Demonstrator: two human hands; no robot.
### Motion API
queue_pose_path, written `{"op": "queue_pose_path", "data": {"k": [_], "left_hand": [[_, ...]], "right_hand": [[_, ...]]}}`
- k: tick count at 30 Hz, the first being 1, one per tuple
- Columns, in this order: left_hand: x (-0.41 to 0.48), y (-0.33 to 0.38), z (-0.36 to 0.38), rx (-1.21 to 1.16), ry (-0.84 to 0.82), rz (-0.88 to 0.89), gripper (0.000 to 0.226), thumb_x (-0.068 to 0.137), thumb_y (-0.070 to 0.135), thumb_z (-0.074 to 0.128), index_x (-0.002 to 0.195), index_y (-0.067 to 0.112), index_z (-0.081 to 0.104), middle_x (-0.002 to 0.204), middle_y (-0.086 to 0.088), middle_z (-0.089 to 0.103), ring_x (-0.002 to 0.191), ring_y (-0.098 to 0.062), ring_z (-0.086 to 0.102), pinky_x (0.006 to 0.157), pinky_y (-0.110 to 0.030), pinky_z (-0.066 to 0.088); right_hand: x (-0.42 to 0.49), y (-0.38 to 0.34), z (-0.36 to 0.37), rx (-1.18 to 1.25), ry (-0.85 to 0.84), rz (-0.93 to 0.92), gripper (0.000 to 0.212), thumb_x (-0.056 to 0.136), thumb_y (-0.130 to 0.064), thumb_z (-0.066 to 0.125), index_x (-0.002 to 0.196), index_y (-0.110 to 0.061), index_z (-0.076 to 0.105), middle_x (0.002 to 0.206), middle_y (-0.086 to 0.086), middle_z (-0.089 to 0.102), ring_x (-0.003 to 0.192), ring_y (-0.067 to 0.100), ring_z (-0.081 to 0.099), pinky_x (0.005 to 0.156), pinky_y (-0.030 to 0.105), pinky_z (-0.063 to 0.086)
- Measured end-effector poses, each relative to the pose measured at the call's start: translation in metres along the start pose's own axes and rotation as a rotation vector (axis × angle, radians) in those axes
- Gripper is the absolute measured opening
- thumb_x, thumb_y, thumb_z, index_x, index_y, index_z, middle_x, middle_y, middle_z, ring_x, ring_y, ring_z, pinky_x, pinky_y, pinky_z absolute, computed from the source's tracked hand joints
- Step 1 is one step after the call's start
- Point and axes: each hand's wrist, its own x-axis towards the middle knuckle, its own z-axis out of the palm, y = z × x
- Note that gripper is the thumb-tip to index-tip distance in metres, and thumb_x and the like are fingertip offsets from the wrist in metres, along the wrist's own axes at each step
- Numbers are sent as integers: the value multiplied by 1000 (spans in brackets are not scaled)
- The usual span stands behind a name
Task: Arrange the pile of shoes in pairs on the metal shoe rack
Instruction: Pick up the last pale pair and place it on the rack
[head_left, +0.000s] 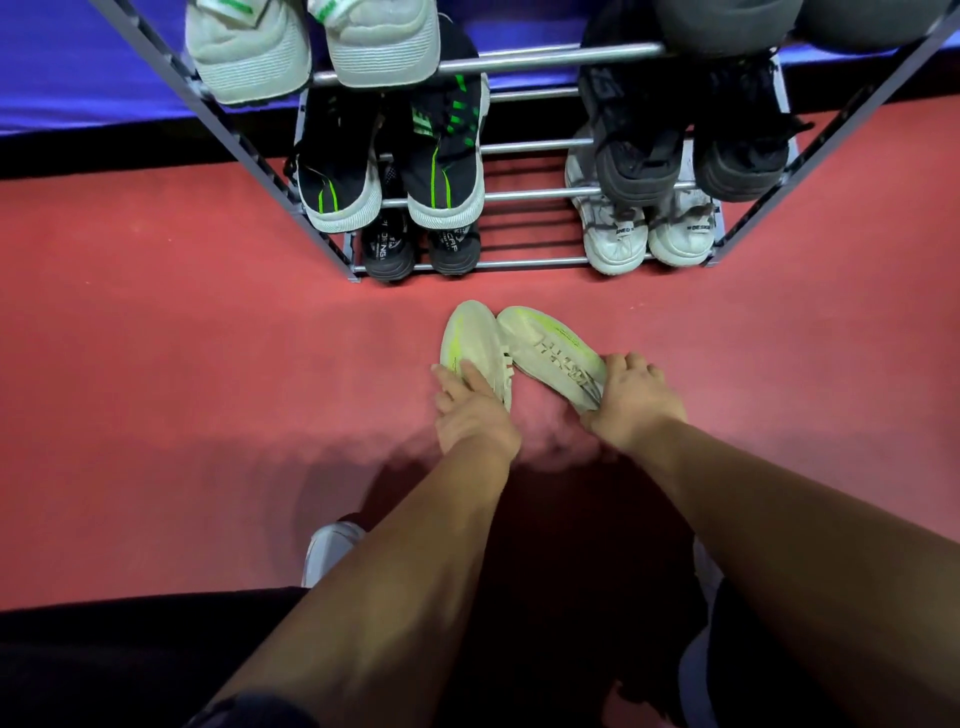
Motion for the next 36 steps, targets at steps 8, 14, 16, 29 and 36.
{"op": "queue_pose_path", "data": {"k": [8, 14, 16, 29, 36], "left_hand": [[-7, -8, -1, -166, -49, -211, 131, 81, 38, 87, 163, -5, -5, 153, -17, 34, 136, -33, 46, 103, -45, 51], [-25, -14, -35, -165, -15, -202, 113, 81, 33, 82, 162, -4, 12, 153, -16, 38, 138, -33, 45, 111, -41, 47], [-39, -13, -55, -143, 38, -185, 104, 82, 42, 78, 158, 0, 23, 149, -14, 43, 136, -32, 47, 107, -40, 46], [-183, -19, -248, -77, 181, 127, 72, 62, 59, 62, 115, 13, 77, 126, -13, 73, 117, -37, 68, 100, -40, 57], [-273, -25, -340, -189, 481, 294, 33, 81, 40, 66, 87, 8, 68, 91, -13, 68, 85, -33, 65, 66, -30, 48]], "right_hand": [[5, -12, 1, -94, -49, 17, 66, 96, -47, 62, 143, -7, 38, 138, 15, 51, 126, 35, 54, 97, 45, 50], [-9, -31, -43, -51, -50, 30, 71, 93, -58, 61, 142, -8, 49, 134, 13, 57, 122, 34, 61, 97, 41, 52], [-21, -42, -70, -52, -49, 8, 62, 88, -56, 66, 133, -13, 60, 117, 6, 62, 110, 31, 67, 88, 36, 55], [-163, -96, -296, -395, 50, -278, 59, 60, -69, 76, 75, -12, 77, 68, 1, 70, 71, 25, 69, 73, 35, 63], [-238, -82, -364, -128, 434, -322, 60, 65, -74, 59, 83, -18, 71, 80, 0, 66, 81, 28, 65, 70, 35, 56]]}}
